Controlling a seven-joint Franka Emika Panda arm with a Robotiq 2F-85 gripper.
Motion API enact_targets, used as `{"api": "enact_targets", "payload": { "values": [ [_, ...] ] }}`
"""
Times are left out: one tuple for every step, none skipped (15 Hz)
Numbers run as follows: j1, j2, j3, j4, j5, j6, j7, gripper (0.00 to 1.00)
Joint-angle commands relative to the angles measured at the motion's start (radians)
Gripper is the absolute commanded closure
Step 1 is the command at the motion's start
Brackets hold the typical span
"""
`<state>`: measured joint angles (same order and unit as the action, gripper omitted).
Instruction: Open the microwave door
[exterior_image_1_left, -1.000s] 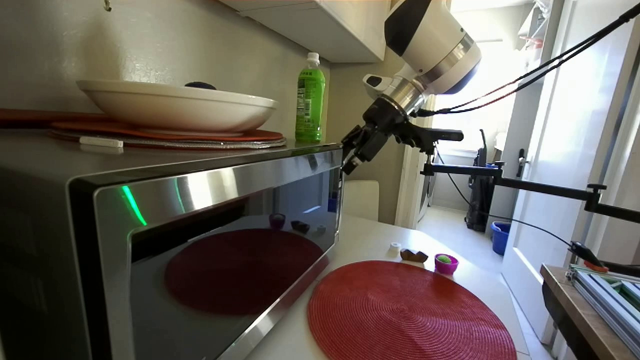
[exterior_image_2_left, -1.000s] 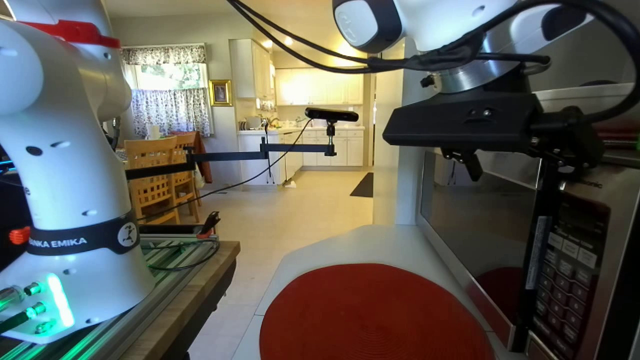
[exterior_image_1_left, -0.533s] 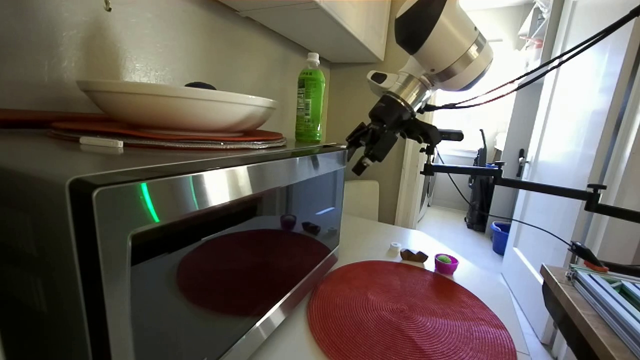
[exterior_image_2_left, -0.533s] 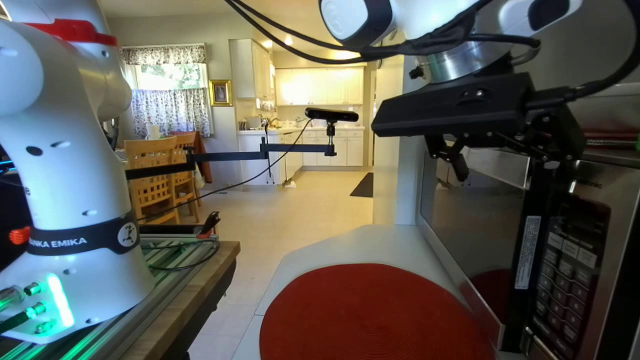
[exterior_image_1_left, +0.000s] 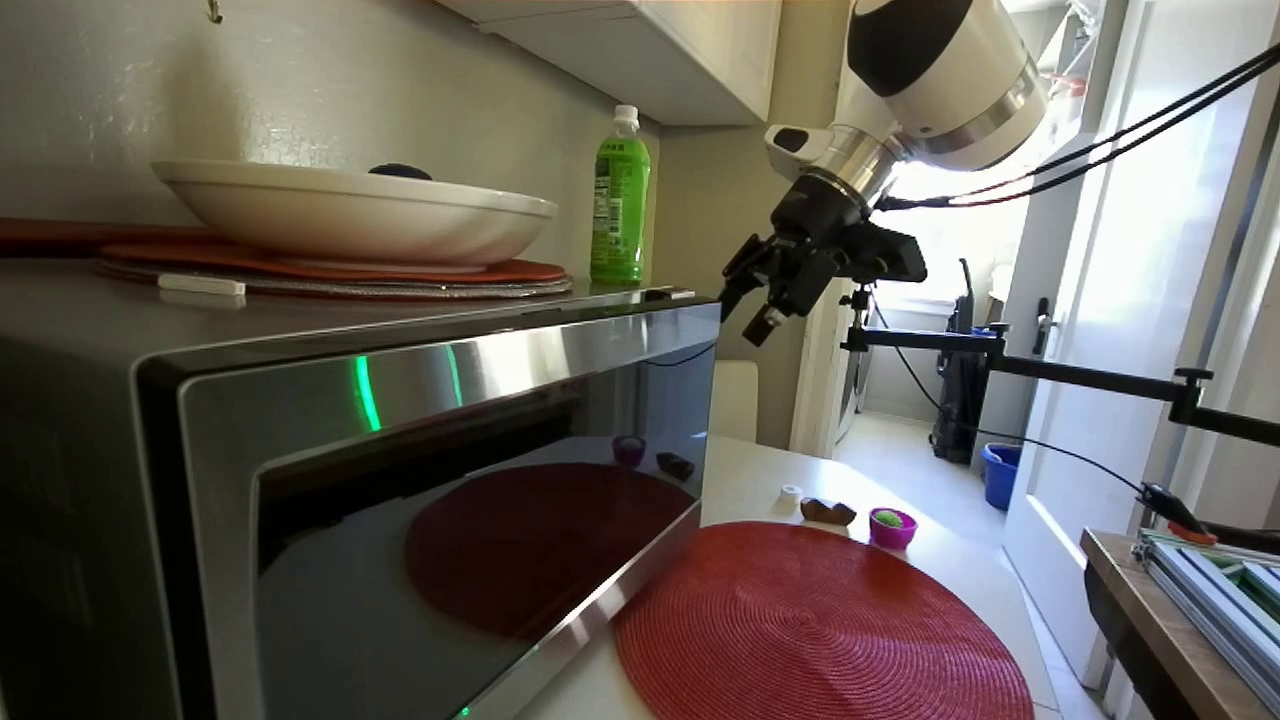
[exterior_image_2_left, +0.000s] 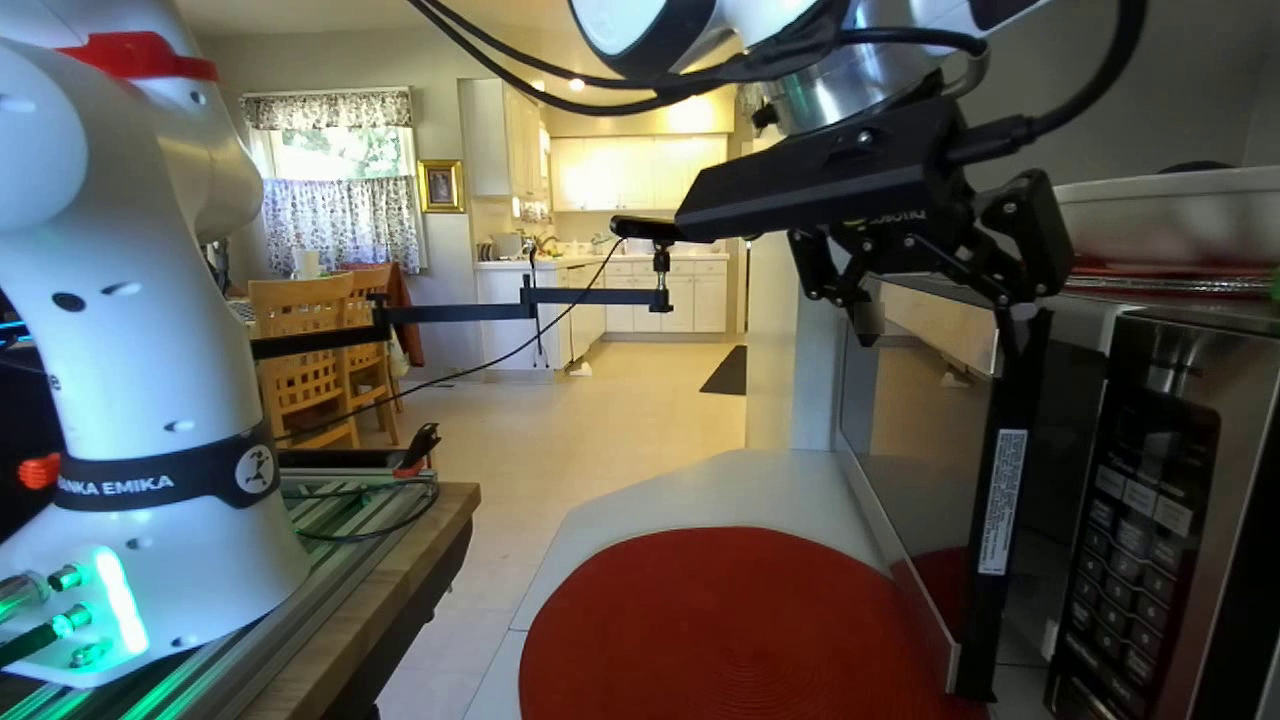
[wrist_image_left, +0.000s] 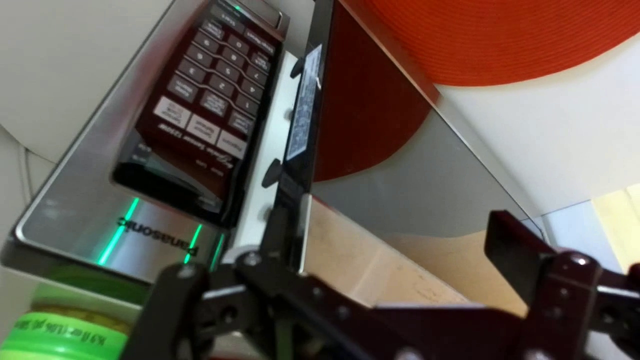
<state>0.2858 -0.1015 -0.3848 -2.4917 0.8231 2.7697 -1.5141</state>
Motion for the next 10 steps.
{"api": "enact_targets", "payload": {
  "values": [
    [0.013,-0.09,0.04,-0.066,-0.07,-0.013,0.078,0.0],
    [0.01,-0.102,0.047,-0.079,-0.092,-0.002,0.103,0.0],
    [0.006,-0.116,0.055,-0.094,-0.115,0.008,0.131,0.0],
    [0.002,-0.13,0.062,-0.106,-0.14,0.011,0.161,0.0],
    [-0.005,-0.144,0.075,-0.123,-0.171,0.021,0.204,0.0],
    [-0.013,-0.156,0.086,-0.136,-0.199,0.028,0.237,0.0],
    [-0.019,-0.178,0.096,-0.152,-0.218,0.022,0.266,0.0],
    [-0.028,-0.197,0.109,-0.166,-0.239,0.016,0.3,0.0],
    [-0.039,-0.215,0.124,-0.181,-0.261,0.012,0.331,0.0],
    [-0.049,-0.237,0.14,-0.198,-0.28,0.007,0.364,0.0]
  ]
}}
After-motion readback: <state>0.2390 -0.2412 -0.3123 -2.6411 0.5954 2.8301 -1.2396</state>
